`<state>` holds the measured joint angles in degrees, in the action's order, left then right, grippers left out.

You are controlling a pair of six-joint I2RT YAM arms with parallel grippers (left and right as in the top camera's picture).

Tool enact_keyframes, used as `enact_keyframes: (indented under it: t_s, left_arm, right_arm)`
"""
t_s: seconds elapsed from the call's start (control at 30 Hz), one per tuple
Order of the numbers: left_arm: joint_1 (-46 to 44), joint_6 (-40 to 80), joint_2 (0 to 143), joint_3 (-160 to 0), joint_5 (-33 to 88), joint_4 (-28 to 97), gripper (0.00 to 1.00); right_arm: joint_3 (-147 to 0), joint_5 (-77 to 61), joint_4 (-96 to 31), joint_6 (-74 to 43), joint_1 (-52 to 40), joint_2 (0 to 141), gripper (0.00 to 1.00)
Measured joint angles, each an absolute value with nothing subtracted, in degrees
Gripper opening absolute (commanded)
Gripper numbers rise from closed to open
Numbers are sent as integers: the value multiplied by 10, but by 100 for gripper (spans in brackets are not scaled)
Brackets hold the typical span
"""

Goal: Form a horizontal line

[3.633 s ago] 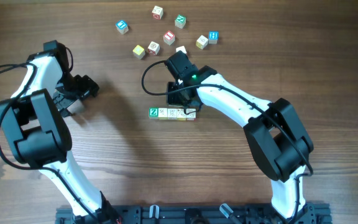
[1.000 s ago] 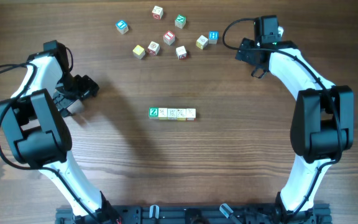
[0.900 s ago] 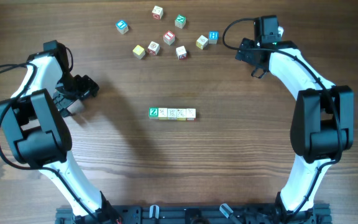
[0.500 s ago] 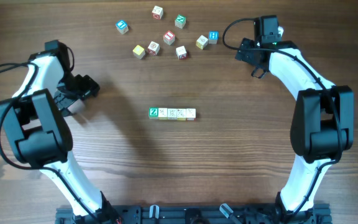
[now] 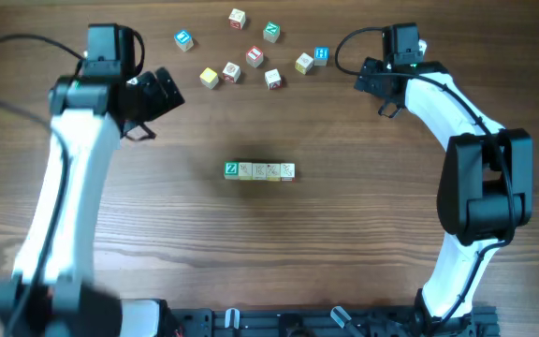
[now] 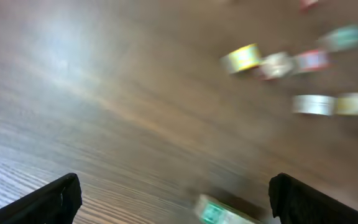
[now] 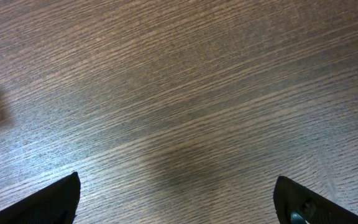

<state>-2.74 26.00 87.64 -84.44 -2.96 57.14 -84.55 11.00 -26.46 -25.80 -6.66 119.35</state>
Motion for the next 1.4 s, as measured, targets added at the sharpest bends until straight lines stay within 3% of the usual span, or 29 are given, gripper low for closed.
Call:
enact_keyframes:
  t_s: [0.17, 0.47, 0.7, 0.9, 1.0, 1.17, 1.4]
  left_arm:
    - [-38, 260, 756, -845, -32, 573, 100]
    - [-38, 260, 753, -831, -31, 533, 100]
    - [-43, 260, 748, -724, -32, 178, 100]
    - [-97, 261, 722, -653, -32, 100, 100]
    - [-140, 260, 699, -606, -32, -46, 100]
    - [-187, 261, 669, -575, -32, 18, 100]
    - [-223, 260, 666, -573, -32, 14, 100]
  right_arm:
    - [-846, 110, -265, -258, -67, 1193, 100]
    - [-846, 110, -265, -258, -67, 1193, 100]
    - [-846, 110, -264, -258, -66, 1193, 100]
    - [-846, 110, -264, -258, -67, 1193, 100]
    - [-846, 110, -263, -258, -67, 1193, 100]
    - [-846, 110, -263, -258, -67, 1193, 100]
    - [-846, 110, -263, -258, -67, 1193, 100]
